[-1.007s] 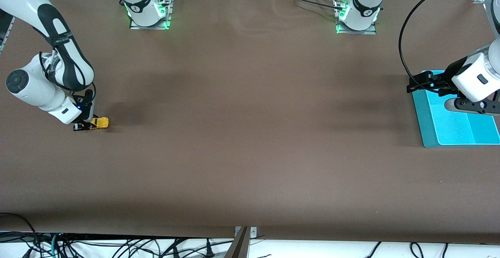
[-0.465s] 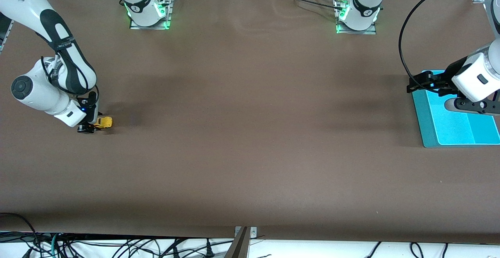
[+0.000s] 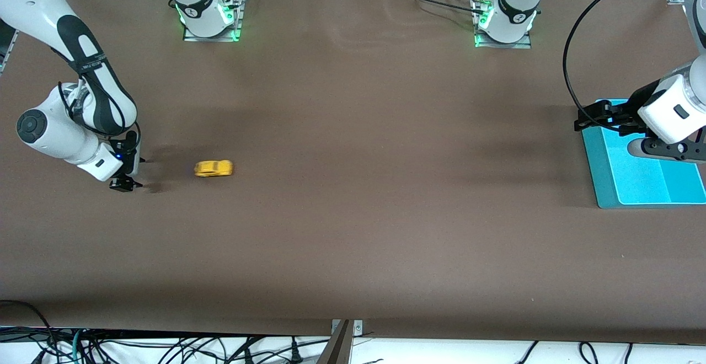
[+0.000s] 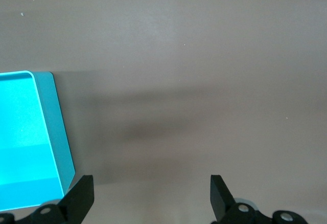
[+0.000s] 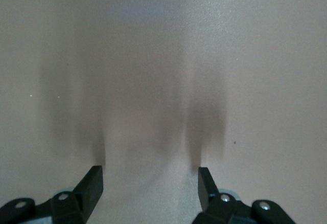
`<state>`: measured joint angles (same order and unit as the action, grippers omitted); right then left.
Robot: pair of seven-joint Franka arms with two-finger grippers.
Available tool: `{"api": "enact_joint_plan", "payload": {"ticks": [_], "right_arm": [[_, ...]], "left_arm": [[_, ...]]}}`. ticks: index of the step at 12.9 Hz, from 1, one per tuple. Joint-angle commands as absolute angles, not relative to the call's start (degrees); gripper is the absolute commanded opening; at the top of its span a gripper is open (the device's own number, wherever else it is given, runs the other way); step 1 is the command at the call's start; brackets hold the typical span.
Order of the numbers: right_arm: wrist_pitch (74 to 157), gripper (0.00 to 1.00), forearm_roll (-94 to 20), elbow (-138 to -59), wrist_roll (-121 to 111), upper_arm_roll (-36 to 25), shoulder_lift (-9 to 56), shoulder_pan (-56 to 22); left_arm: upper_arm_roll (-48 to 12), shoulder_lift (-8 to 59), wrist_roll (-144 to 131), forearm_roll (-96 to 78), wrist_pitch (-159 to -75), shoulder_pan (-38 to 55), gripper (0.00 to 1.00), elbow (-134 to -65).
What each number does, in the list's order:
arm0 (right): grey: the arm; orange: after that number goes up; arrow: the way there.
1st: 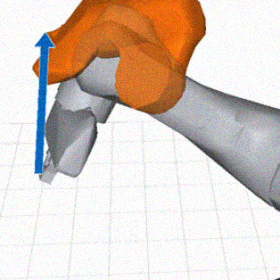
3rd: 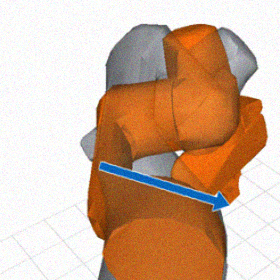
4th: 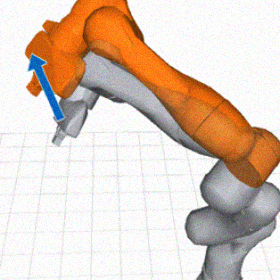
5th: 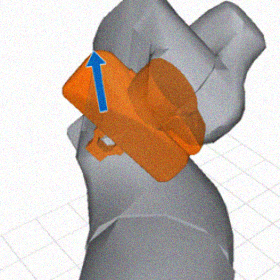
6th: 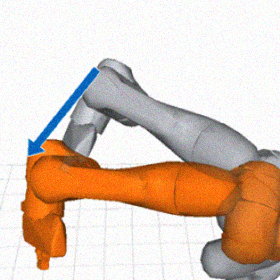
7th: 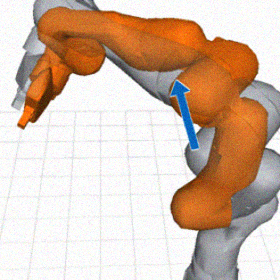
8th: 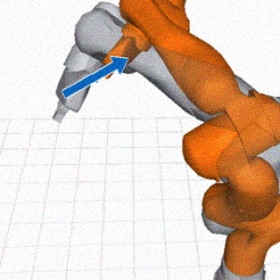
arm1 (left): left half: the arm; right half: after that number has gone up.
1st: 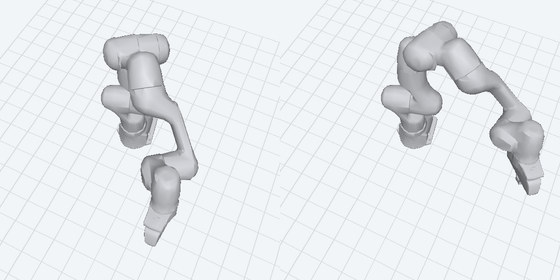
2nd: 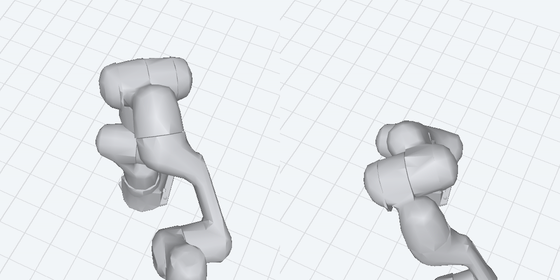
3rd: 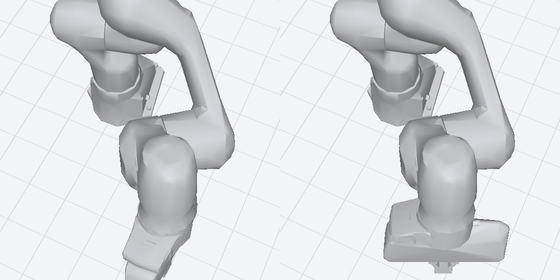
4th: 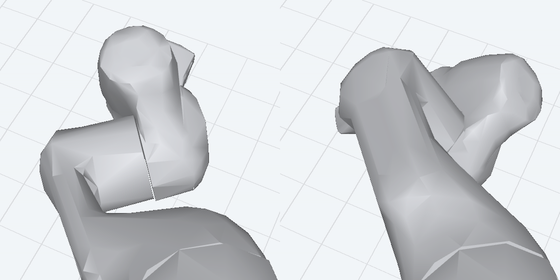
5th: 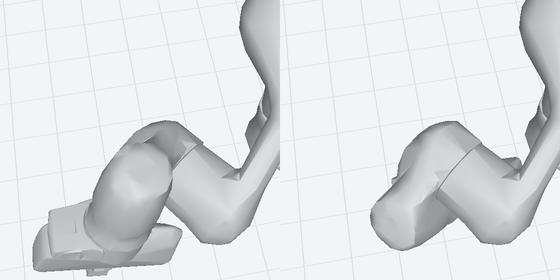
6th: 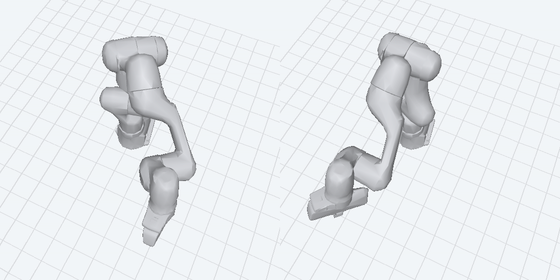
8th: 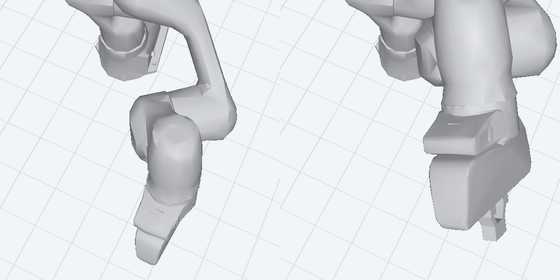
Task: Wind and store yellow beetle car
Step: 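Open the right gripper, releasing the car to roll toward the tray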
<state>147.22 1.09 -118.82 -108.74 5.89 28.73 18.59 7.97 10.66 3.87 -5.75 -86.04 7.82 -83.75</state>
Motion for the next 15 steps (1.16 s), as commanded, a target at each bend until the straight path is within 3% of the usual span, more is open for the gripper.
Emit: {"api": "enact_joint_plan", "payload": {"ticks": [1,3,6,11,15], "right_arm": [[144.24,0.84,0.97,-116.99,-109.25,6.86,28.74,19.60],[142.05,0.99,0.97,-115.41,-108.29,6.86,28.04,19.60],[137.11,1.00,0.97,-114.26,-105.30,8.44,22.79,19.51],[132.99,1.00,0.18,-114.78,-104.16,11.68,7.77,19.51],[126.13,1.00,-0.35,-114.52,-82.67,11.60,0.80,19.60]], "left_arm": [[8.09,11.34,4.92,-6.24,-85.43,7.91,1.00,-82.18],[8.09,11.34,5.01,-6.15,-85.43,7.74,1.00,-82.18],[8.09,11.34,5.10,-6.24,-85.43,7.12,1.00,-82.18],[8.09,11.34,5.01,-6.24,-85.43,7.38,1.00,-82.18],[8.00,11.43,5.10,-6.24,-85.34,8.00,1.00,-82.35]]}}
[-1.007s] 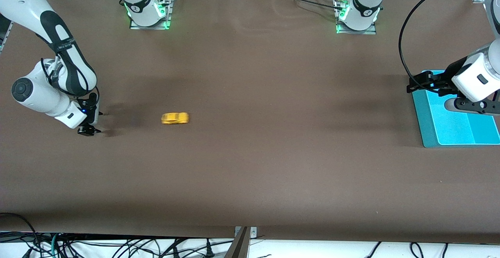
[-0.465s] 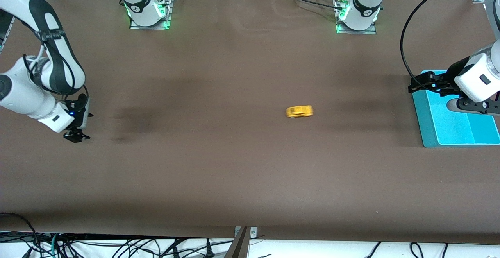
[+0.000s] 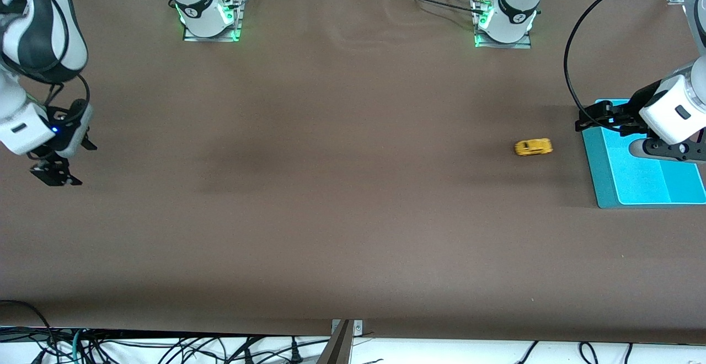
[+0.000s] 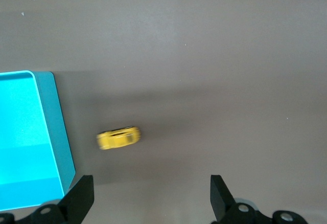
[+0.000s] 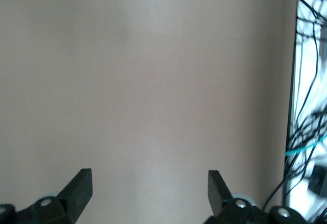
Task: Wind and store yellow beetle car
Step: 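Open the right gripper, releasing the car to roll toward the tray, then move the left gripper down over the stopped yellow car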
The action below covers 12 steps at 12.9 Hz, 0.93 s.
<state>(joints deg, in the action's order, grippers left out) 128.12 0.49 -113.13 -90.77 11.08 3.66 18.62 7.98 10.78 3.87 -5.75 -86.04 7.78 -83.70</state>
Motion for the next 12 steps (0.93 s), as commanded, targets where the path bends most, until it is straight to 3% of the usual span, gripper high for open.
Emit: {"api": "enact_joint_plan", "payload": {"ticks": [1,5,8,12], "right_arm": [[125.60,1.00,-0.44,-114.61,-78.70,11.60,-0.78,19.60],[120.96,1.00,-0.62,-114.26,-58.77,11.69,-4.91,19.60],[117.26,1.00,-1.66,-113.91,-42.15,11.87,-7.47,19.60],[108.57,1.00,-4.92,-113.82,-22.29,12.56,-11.33,19.51]], "left_arm": [[7.91,11.43,5.10,-6.24,-85.25,8.00,1.00,-82.35],[7.91,13.44,20.06,-6.15,-84.29,7.91,1.00,-83.58],[6.16,13.80,35.98,-5.10,-85.25,7.91,1.00,-89.54],[5.27,20.30,55.69,-2.64,-87.08,6.68,1.00,-90.43]]}}
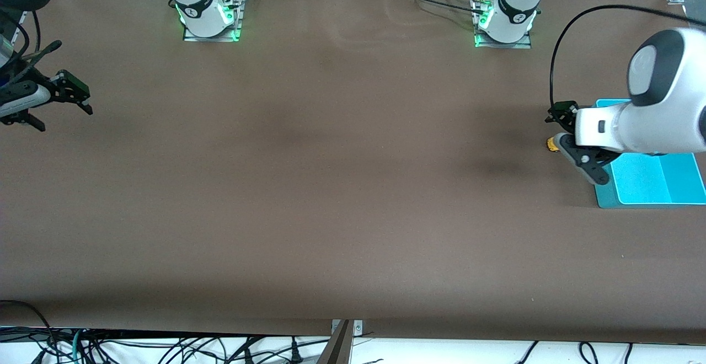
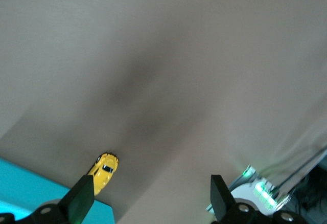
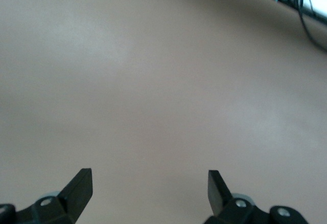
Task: Wind and store yellow beetle car
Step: 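Move the left gripper down over the stopped yellow car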
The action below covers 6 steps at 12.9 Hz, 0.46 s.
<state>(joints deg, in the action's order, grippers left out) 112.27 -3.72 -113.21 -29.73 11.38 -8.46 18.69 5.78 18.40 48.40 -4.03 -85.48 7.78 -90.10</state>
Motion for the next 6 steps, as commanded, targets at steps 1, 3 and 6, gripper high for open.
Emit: {"api": "enact_joint_plan", "payload": {"ticks": [1,3,6], "right_arm": [[106.72,1.00,-5.18,-113.82,-17.36,12.92,-12.29,19.34],[104.51,1.00,-6.06,-113.73,-8.91,13.01,-14.40,18.64],[98.02,1.00,-6.06,-110.58,3.83,15.37,-15.21,17.84]], "left_arm": [[5.27,19.52,59.46,-2.64,-91.19,6.16,1.00,-93.83],[5.10,17.33,64.93,-2.64,-99.72,2.65,1.00,-100.78],[5.10,15.56,78.43,0.33,-109.74,1.50,1.00,-107.65]]}}
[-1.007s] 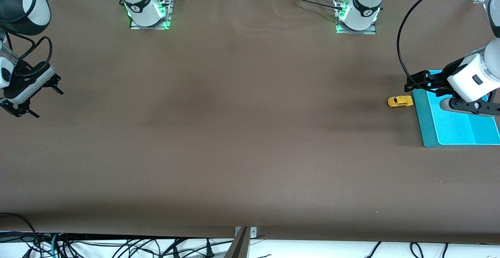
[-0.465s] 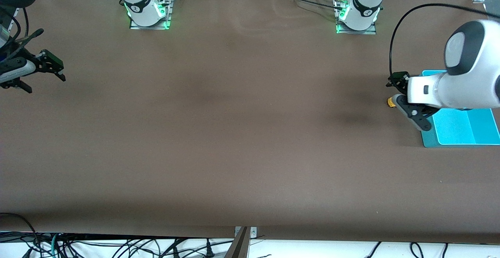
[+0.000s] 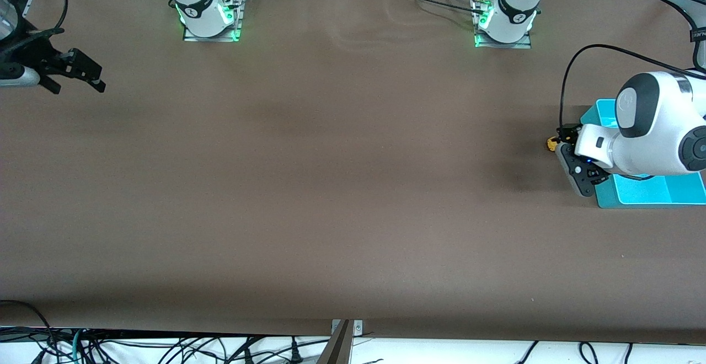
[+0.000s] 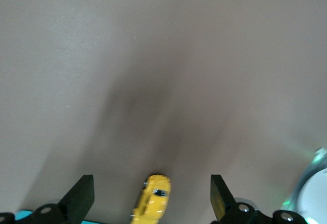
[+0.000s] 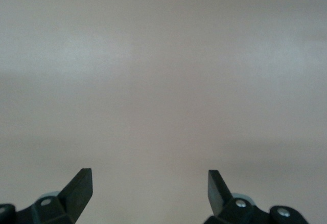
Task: Wind and store yellow beetle car
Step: 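Move the left gripper down over the stopped yellow car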
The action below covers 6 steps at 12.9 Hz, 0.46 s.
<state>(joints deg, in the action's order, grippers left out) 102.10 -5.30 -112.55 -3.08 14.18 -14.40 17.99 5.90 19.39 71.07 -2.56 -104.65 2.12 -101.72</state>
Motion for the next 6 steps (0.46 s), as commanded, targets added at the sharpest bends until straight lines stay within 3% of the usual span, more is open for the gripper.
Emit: {"api": "enact_joint_plan", "payload": {"ticks": [1,6], "right_arm": [[97.30,1.00,-6.06,-110.04,4.39,15.47,-15.21,17.75],[93.44,1.00,-1.16,-103.29,4.14,15.03,-9.07,12.84]], "left_arm": [[5.10,15.56,81.79,0.70,-111.86,0.97,1.00,-109.15],[5.01,13.19,87.98,2.72,-127.06,-1.40,1.00,-122.40]]}}
